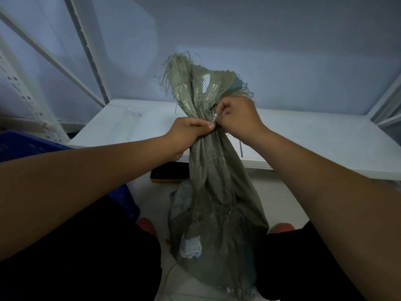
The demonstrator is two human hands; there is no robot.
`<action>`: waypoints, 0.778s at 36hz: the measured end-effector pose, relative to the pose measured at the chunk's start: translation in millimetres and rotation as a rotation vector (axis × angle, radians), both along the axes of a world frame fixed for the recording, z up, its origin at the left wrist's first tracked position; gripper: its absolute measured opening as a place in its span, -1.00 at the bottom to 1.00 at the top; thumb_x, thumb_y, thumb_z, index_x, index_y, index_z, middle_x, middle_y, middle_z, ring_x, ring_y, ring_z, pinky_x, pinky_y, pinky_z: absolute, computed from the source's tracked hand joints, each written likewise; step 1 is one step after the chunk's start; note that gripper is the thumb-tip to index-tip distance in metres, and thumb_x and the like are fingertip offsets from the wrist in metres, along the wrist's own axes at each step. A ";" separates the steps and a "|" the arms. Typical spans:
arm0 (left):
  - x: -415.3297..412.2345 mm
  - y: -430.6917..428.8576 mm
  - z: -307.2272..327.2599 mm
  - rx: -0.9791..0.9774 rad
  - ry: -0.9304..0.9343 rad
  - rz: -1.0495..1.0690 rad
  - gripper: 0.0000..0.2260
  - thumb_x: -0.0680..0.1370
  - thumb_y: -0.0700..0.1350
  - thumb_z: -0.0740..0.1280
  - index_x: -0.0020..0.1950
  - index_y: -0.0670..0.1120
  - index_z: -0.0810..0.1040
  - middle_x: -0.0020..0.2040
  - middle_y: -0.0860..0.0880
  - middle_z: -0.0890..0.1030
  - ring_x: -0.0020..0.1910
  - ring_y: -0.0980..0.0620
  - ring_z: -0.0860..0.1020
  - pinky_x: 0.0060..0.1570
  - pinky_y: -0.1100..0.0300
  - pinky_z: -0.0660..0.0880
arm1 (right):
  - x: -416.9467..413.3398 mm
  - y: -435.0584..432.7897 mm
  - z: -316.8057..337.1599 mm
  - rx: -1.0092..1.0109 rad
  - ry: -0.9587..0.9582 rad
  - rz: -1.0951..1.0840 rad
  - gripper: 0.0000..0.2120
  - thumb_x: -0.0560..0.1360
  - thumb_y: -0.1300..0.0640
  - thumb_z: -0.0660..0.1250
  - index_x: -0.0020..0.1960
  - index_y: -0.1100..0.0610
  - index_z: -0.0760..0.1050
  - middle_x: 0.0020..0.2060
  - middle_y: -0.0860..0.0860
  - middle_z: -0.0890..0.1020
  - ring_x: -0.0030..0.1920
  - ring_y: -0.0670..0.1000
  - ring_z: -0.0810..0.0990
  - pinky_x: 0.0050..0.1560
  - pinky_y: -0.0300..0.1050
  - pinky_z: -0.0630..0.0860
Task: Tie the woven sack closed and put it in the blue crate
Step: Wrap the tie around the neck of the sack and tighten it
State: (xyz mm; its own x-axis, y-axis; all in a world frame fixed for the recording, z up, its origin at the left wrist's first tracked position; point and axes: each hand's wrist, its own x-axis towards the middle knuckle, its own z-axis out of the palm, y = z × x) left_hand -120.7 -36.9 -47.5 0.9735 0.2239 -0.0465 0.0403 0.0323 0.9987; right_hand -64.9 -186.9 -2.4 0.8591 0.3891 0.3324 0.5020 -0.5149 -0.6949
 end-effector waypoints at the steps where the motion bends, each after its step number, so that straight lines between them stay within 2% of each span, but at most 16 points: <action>1: 0.7 0.4 0.3 -0.010 -0.004 0.000 -0.91 0.51 -0.17 0.49 -0.02 -0.16 0.71 -0.14 -0.09 0.72 -0.17 0.04 0.67 -0.12 0.22 0.60 | 0.9 -0.4 -0.1 0.017 0.001 -0.001 -0.76 0.34 0.34 0.38 -0.32 -0.01 0.54 -0.43 -0.16 0.59 -0.32 0.02 0.61 -0.12 0.11 0.66; 5: 1.9 3.8 -0.2 -0.038 0.003 0.000 -0.83 0.53 -0.19 0.46 0.08 -0.23 0.69 -0.09 -0.14 0.71 -0.15 0.02 0.68 -0.14 0.22 0.60 | 3.5 -3.5 0.8 0.093 0.146 0.059 -0.87 0.40 0.39 0.46 -0.20 0.19 0.62 -0.38 0.05 0.64 -0.37 0.06 0.63 -0.15 0.14 0.70; 10: 2.8 8.6 2.1 -0.075 0.006 0.017 -0.89 0.55 -0.19 0.43 0.03 -0.19 0.69 -0.14 -0.11 0.70 -0.19 0.03 0.67 -0.17 0.21 0.60 | 6.6 -6.8 0.1 0.191 0.320 0.126 -0.92 0.42 0.45 0.46 -0.14 0.31 0.64 -0.34 0.19 0.64 -0.31 0.14 0.64 -0.06 0.15 0.71; 15: 3.4 10.2 2.4 -0.087 -0.008 0.033 -0.89 0.56 -0.20 0.43 0.02 -0.22 0.68 -0.12 -0.13 0.69 -0.17 0.01 0.65 -0.02 0.17 0.62 | 10.2 -7.9 -1.3 0.265 0.403 0.173 -0.91 0.44 0.45 0.45 -0.08 0.35 0.66 -0.31 0.19 0.64 -0.28 0.16 0.64 -0.10 0.01 0.70; 19: 1.6 10.1 3.2 -0.104 -0.012 0.031 -0.87 0.56 -0.20 0.43 0.05 -0.23 0.67 -0.10 -0.14 0.69 -0.17 0.01 0.66 -0.02 0.16 0.62 | 10.8 -8.1 -2.2 0.287 0.420 0.200 -0.91 0.46 0.45 0.45 -0.08 0.32 0.67 -0.34 0.16 0.64 -0.33 0.09 0.62 -0.16 -0.08 0.69; 24: -0.6 8.7 5.9 -0.166 -0.047 0.003 -0.94 0.56 -0.25 0.40 -0.03 -0.17 0.68 -0.18 -0.06 0.72 -0.20 0.07 0.68 -0.14 0.24 0.61 | 10.4 -8.3 -0.9 0.323 0.416 0.211 -0.94 0.47 0.39 0.46 -0.11 0.28 0.69 -0.32 0.15 0.67 -0.32 0.04 0.62 -0.19 -0.11 0.67; 28: -1.3 9.4 6.9 -0.188 -0.044 -0.053 -0.92 0.57 -0.26 0.39 0.02 -0.20 0.68 -0.12 -0.11 0.72 -0.13 0.02 0.68 -0.02 0.18 0.63 | 9.8 -7.3 -0.3 0.347 0.393 0.210 -0.93 0.46 0.34 0.49 -0.16 0.21 0.69 -0.31 0.12 0.68 -0.29 0.05 0.62 -0.20 -0.10 0.64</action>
